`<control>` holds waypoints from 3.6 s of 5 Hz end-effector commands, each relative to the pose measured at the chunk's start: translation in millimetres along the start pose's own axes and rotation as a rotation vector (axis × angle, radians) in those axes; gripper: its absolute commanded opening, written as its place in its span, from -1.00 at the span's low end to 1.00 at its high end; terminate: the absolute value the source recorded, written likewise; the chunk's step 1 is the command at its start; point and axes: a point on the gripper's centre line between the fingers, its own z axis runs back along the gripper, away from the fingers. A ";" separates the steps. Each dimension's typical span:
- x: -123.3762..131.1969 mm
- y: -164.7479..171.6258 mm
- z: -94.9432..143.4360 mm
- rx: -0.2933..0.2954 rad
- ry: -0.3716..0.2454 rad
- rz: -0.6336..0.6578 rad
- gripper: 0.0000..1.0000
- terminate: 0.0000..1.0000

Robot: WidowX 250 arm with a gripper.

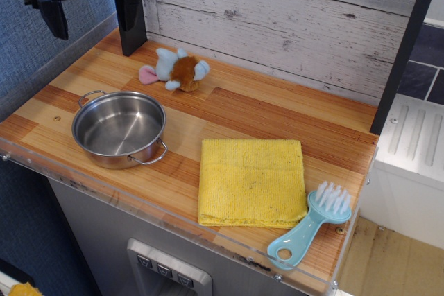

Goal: Pick the toy from one part of the table to corner of the table.

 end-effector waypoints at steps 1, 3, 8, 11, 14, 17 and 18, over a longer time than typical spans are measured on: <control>0.0 0.0 0.0 0.000 0.000 0.000 1.00 -1.00; 40.5 -27.6 -23.6 -0.034 -0.095 -0.138 1.00 -1.00; 62.0 -72.9 -121.4 -0.148 -0.023 -0.188 1.00 -1.00; 59.8 -78.3 -134.5 -0.134 -0.007 -0.207 -1.00 -1.00; 68.6 -71.0 -109.3 -0.142 -0.026 -0.177 -1.00 -1.00; 61.1 -98.3 -39.1 -0.194 -0.140 -0.240 -1.00 -1.00; 39.2 -121.4 -22.5 -0.237 -0.158 -0.328 -1.00 -1.00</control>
